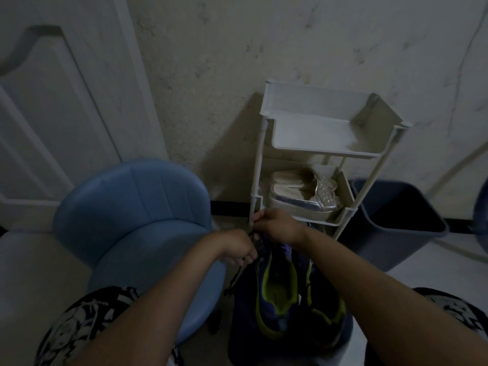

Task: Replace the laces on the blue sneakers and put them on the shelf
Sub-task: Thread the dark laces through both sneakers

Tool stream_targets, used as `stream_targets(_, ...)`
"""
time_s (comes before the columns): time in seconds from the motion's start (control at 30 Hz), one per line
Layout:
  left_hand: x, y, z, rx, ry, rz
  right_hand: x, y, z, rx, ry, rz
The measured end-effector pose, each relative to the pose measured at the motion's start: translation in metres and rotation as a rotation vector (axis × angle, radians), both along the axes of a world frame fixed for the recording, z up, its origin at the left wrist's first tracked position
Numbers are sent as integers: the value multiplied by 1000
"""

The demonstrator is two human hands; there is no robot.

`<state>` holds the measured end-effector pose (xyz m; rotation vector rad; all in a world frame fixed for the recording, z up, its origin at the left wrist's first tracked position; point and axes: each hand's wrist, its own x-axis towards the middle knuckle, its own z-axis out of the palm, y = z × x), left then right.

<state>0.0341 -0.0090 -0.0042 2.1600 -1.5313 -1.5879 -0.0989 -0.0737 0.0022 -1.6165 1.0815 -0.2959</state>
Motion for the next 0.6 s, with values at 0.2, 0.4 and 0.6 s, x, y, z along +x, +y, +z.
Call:
stream_targets(0.2, -14, -9, 31, -368, 484, 453, -10, 4, 36, 67, -278, -200)
stream_targets(0.4, -16, -19, 49, -460, 1026, 712, -28, 3, 37, 27, -206, -232)
stream_targets(0.6, -14, -23, 76, -602, 884, 778, -41, 10, 49, -59, -27, -192)
